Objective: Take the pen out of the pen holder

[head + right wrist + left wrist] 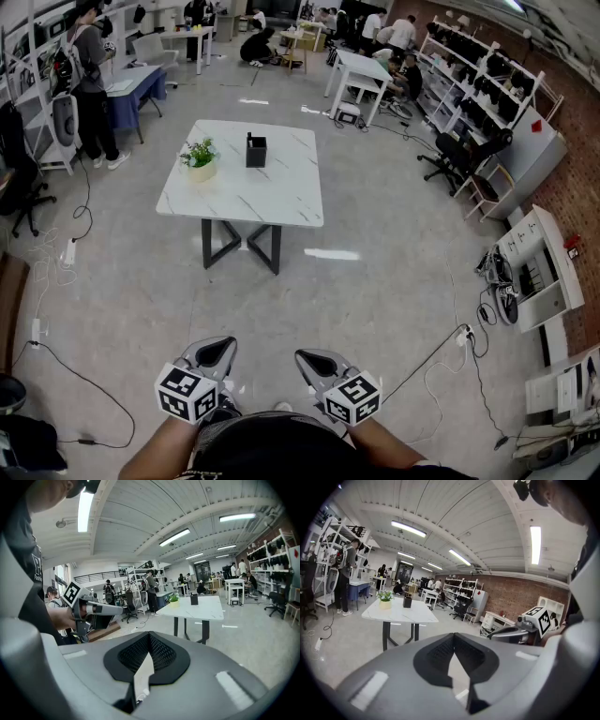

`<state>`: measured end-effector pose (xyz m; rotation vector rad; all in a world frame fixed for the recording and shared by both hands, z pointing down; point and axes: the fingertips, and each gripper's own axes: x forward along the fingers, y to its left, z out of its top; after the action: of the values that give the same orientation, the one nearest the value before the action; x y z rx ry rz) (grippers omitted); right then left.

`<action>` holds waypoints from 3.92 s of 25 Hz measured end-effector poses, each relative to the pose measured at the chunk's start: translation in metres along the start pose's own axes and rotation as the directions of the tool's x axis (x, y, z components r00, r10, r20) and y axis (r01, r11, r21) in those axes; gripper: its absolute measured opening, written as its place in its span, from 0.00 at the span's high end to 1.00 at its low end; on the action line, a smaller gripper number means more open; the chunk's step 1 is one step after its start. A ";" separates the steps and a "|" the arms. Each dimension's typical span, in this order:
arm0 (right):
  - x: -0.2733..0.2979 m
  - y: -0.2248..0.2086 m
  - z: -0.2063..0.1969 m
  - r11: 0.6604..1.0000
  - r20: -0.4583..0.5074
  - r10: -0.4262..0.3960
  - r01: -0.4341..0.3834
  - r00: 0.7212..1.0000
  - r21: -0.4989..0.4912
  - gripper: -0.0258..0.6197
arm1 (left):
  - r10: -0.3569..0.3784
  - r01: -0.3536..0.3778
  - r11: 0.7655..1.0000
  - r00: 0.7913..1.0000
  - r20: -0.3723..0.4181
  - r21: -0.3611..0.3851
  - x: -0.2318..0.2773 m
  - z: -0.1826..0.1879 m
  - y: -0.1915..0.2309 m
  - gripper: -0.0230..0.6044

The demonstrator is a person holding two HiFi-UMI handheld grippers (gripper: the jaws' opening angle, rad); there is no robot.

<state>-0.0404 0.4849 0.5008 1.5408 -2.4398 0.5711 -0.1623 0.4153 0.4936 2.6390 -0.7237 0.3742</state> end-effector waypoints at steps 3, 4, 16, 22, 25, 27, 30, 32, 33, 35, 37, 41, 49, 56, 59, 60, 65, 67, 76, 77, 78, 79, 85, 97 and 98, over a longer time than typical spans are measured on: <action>0.000 0.000 0.000 1.000 0.001 0.000 0.000 1.000 -0.003 0.96 | -0.002 0.002 1.000 1.000 0.003 0.002 0.001 0.001 -0.001 0.87; 0.001 -0.001 0.000 1.000 0.001 0.000 0.000 1.000 -0.003 0.96 | -0.003 0.003 1.000 1.000 0.004 0.002 0.001 0.001 0.000 0.87; 0.013 0.001 0.010 0.999 0.023 0.009 -0.010 1.000 0.036 0.96 | -0.019 0.019 1.000 1.000 -0.001 0.013 0.006 0.007 0.009 0.87; 0.027 0.007 0.015 1.000 0.032 -0.004 0.004 0.999 0.012 0.96 | -0.036 0.036 0.999 0.999 0.000 0.016 0.007 0.013 0.024 0.87; 0.035 0.009 0.016 1.000 0.030 -0.004 0.004 1.000 0.014 0.96 | -0.043 0.043 0.999 0.999 0.001 0.019 0.007 0.015 0.032 0.87; 0.042 0.011 0.018 1.000 0.029 -0.006 0.006 1.000 0.018 0.96 | -0.050 0.050 0.999 0.999 0.001 0.021 0.007 0.017 0.038 0.87; 0.055 0.017 0.023 1.000 0.030 -0.011 0.010 0.999 0.017 0.96 | -0.058 0.058 0.998 0.998 0.001 0.025 0.004 0.020 0.052 0.87; 0.064 0.020 0.026 1.000 0.033 -0.017 0.017 0.999 0.019 0.96 | -0.062 0.062 0.998 0.998 -0.003 0.029 0.002 0.020 0.062 0.87; 0.069 0.022 0.028 1.000 0.036 -0.020 0.020 0.999 0.020 0.96 | -0.065 0.065 0.997 0.998 -0.005 0.030 0.000 0.019 0.067 0.87; 0.078 0.028 0.030 1.000 0.042 -0.025 0.024 0.999 0.019 0.96 | -0.069 0.069 0.997 0.998 -0.008 0.035 -0.005 0.017 0.075 0.87; 0.087 0.033 0.032 0.999 0.046 -0.031 0.030 0.998 0.020 0.96 | -0.076 0.076 0.996 0.997 -0.008 0.043 -0.009 0.016 0.083 0.87; 0.104 0.044 0.033 0.999 0.047 -0.039 0.037 0.998 0.029 0.96 | -0.084 0.084 0.995 0.996 -0.009 0.047 -0.017 0.017 0.102 0.87; 0.122 0.046 0.033 0.997 0.027 -0.056 0.054 0.998 0.056 0.96 | -0.099 0.099 0.995 0.995 -0.014 0.026 -0.020 0.013 0.121 0.87; 0.143 0.026 0.043 0.997 0.028 -0.053 0.051 0.998 0.062 0.96 | -0.089 0.090 0.996 0.996 -0.019 0.020 -0.005 0.019 0.137 0.87; 0.154 0.010 0.051 0.997 0.036 -0.043 0.040 0.998 0.060 0.96 | -0.075 0.075 0.997 0.997 -0.022 0.015 0.009 0.025 0.146 0.87; 0.158 0.004 0.055 0.998 0.039 -0.039 0.037 0.998 0.059 0.96 | -0.068 0.069 0.998 0.997 -0.021 0.013 0.014 0.028 0.149 0.87; 0.178 -0.032 0.084 0.999 0.059 -0.020 0.018 0.998 0.036 0.96 | -0.037 0.038 0.999 0.999 -0.007 0.019 0.046 0.059 0.167 0.87; 0.185 -0.049 0.093 0.999 0.062 -0.014 0.012 0.998 0.030 0.96 | -0.029 0.029 0.999 1.000 -0.003 0.020 0.063 0.070 0.174 0.87; 0.211 -0.126 0.123 0.999 0.067 0.026 -0.028 0.997 0.034 0.96 | -0.002 0.002 1.000 1.000 0.002 0.016 0.141 0.109 0.187 0.87; 0.213 -0.135 0.126 0.999 0.067 0.031 -0.033 0.997 0.034 0.96 | 0.003 -0.004 1.000 1.000 0.003 0.015 0.148 0.113 0.188 0.87; 0.215 -0.142 0.129 0.999 0.067 0.036 -0.038 0.997 0.034 0.96 | 0.009 -0.009 1.000 1.000 0.002 0.015 0.155 0.117 0.189 0.87; 0.217 -0.150 0.131 0.998 0.066 0.042 -0.044 0.997 0.034 0.96 | 0.015 -0.015 1.000 1.000 0.000 0.014 0.162 0.120 0.190 0.87; 0.223 -0.191 0.145 0.997 0.065 0.070 -0.072 0.995 0.033 0.96 | 0.038 -0.038 0.999 0.999 -0.010 0.014 0.202 0.136 0.190 0.87; 0.228 -0.247 0.151 0.995 0.058 0.085 -0.087 0.995 0.043 0.96 | 0.052 -0.052 0.998 0.999 -0.012 0.032 0.253 0.156 0.186 0.87; 0.228 -0.250 0.149 0.995 0.053 0.086 -0.088 0.995 0.048 0.96 | 0.055 -0.054 0.998 0.998 -0.018 0.028 0.254 0.154 0.186 0.87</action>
<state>0.0896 0.1389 0.5028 1.4915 -2.5601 0.6206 -0.0266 0.0919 0.4973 2.6421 -0.7910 0.4270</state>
